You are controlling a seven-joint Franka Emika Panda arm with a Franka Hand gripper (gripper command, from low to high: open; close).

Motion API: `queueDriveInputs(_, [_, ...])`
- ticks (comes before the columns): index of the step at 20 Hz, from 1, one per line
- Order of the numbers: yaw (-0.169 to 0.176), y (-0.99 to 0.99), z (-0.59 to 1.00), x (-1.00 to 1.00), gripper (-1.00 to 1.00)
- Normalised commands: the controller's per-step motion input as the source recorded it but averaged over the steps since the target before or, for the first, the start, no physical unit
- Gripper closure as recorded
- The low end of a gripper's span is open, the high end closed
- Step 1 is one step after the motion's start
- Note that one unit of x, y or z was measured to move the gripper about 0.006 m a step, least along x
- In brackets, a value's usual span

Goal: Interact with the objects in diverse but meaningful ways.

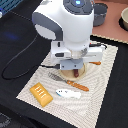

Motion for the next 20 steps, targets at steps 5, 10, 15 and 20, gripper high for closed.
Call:
queueDriveInputs(5, [0.0,0.33,0.69,-0.22,1.0])
queueDriveInputs(10, [0.004,0.37,1.0,-0.57,1.0])
queueDriveInputs(15, [0.026,0.35,0.83,-0.77,1.0])
queueDriveInputs(20, [0.021,0.37,0.4,-1.0,1.0])
